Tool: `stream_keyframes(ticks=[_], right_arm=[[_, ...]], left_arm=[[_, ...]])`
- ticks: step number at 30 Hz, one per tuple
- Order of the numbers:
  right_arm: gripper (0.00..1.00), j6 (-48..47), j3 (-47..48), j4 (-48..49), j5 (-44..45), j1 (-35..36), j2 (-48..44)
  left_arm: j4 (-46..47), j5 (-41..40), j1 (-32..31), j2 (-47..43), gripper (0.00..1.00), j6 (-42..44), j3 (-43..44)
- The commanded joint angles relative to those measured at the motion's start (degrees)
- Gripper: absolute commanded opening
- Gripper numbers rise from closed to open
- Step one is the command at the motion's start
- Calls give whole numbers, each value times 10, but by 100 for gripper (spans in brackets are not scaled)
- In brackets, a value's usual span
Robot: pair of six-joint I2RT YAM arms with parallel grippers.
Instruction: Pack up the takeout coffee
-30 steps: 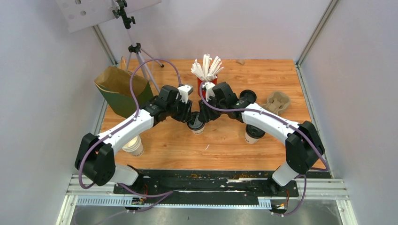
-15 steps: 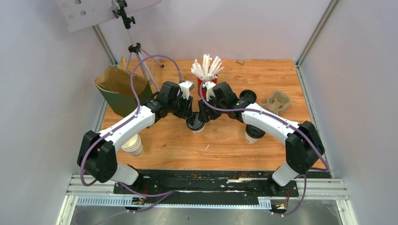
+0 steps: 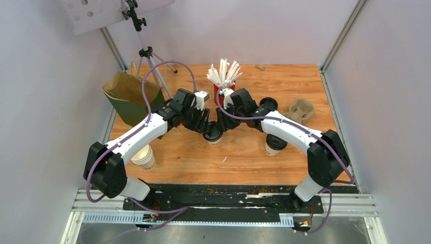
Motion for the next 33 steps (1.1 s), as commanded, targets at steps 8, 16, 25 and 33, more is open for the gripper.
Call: stream_keyframes(ticks=[8,16,25,33], right_arm=[[40,4,21,18,-9,-6,10],[38,4,15,19,-9,-8,7],[33,6,7,24,-13,-9,6],[26,16,10,24,-14,-9,-7]], left_arm=[[-4,11,2,5,59,-15,3],[17,23,2,23,46,-19,14],[31,17,2,25,37,-24,25],[29,23,2,27,32,-32,44]])
